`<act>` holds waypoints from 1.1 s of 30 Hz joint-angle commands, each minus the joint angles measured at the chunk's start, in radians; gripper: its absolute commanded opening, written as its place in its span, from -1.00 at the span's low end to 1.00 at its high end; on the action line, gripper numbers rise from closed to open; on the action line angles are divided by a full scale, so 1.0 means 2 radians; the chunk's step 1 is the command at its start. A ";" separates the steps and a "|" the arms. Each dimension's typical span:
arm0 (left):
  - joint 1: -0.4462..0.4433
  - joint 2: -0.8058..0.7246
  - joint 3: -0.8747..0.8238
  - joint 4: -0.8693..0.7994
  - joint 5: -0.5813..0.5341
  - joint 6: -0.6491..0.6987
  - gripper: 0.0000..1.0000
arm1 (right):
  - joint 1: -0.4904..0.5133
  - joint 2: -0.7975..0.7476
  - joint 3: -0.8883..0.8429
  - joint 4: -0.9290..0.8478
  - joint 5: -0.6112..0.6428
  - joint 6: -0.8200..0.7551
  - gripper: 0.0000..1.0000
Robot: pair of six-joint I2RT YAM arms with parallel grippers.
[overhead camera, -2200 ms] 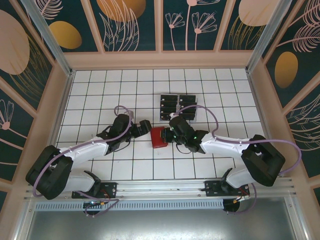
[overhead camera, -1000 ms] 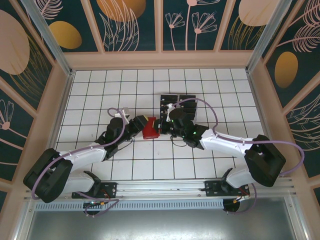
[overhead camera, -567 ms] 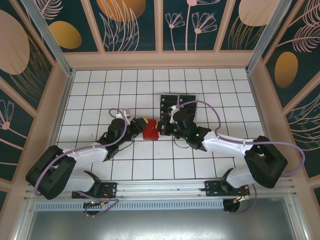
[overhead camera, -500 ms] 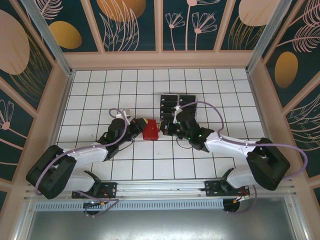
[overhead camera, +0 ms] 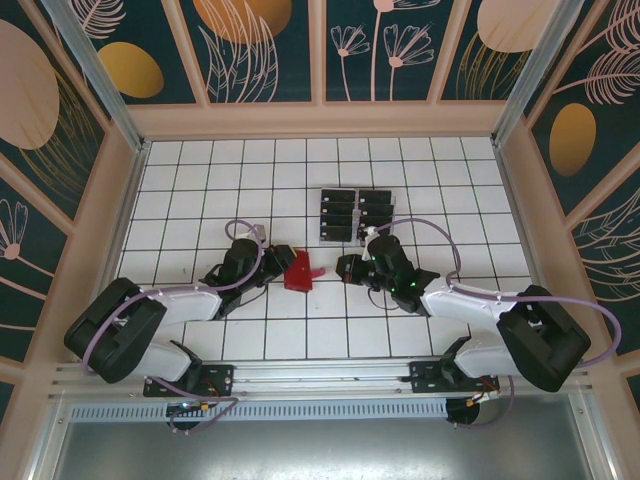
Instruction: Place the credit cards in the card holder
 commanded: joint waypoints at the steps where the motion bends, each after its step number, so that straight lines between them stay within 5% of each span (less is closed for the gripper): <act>1: -0.001 0.017 0.009 -0.032 -0.022 0.027 -0.29 | -0.008 0.012 -0.008 0.031 -0.016 -0.003 -1.00; 3: -0.001 0.019 0.010 -0.052 -0.035 0.036 -0.02 | -0.010 0.019 -0.011 0.040 -0.024 -0.002 -1.00; 11: -0.001 -0.026 0.011 -0.135 -0.083 0.063 0.57 | -0.003 0.036 0.002 0.044 -0.033 -0.007 -0.95; 14: -0.001 -0.042 0.016 -0.157 -0.099 0.066 0.61 | 0.024 0.044 0.029 0.008 -0.005 -0.025 -0.36; 20: -0.001 -0.085 0.017 -0.228 -0.165 0.029 0.84 | 0.074 0.073 0.080 -0.067 0.075 -0.040 0.18; 22: -0.001 -0.098 0.017 -0.250 -0.182 0.019 0.97 | 0.084 0.088 0.095 -0.082 0.088 -0.042 0.25; 33: 0.000 -0.123 0.034 -0.289 -0.207 0.011 0.97 | 0.122 0.216 0.236 -0.203 0.190 -0.078 0.42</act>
